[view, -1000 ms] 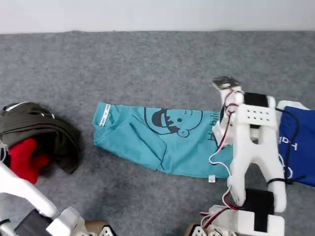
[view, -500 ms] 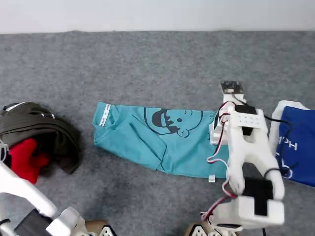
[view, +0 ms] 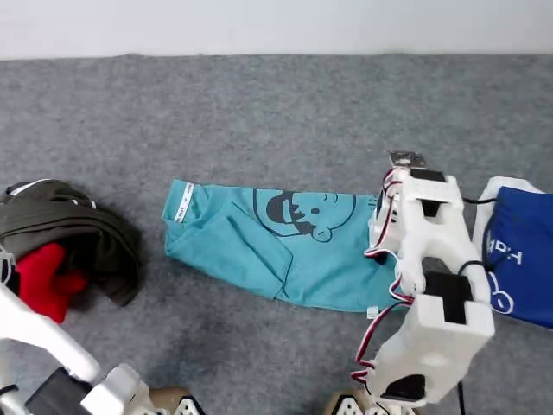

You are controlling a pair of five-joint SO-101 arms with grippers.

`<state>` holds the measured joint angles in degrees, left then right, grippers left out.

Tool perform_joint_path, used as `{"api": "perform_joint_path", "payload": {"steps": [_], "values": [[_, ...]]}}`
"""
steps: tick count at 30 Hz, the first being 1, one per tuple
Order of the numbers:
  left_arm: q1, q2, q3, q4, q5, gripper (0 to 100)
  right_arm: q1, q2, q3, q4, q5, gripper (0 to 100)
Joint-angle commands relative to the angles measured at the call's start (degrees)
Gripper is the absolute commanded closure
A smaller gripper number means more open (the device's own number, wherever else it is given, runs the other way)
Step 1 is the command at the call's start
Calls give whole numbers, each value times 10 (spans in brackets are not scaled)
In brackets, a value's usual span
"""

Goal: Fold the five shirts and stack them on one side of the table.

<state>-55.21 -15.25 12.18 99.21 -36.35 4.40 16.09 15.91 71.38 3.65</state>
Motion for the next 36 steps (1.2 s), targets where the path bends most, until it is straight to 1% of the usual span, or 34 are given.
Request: {"api": "perform_joint_path", "payload": {"steps": [1,5,9,12,14,17,20,24,27,30,36], "values": [[4,-12,-5,11,-6,985,-4,0,-32,28,33,995],[4,-12,-5,11,-6,985,24,0,-69,65,90,990],[4,-12,-5,11,-6,985,71,0,-134,127,171,989],[4,-12,-5,11,-6,985,70,-4,-191,196,232,989],[4,-12,-5,11,-6,985,47,-16,-221,237,269,989],[4,-12,-5,11,-6,985,-9,-44,-248,283,307,989],[2,-12,-5,11,-5,985,-80,-73,-252,305,316,989],[0,-12,-4,11,-5,985,-175,-91,-252,309,312,989],[0,-12,-4,11,-5,985,-240,-93,-255,305,309,989],[0,-12,-4,11,-4,985,-294,-91,-258,287,287,989],[0,-12,-4,11,-4,985,-363,-90,-258,196,275,989]]}}
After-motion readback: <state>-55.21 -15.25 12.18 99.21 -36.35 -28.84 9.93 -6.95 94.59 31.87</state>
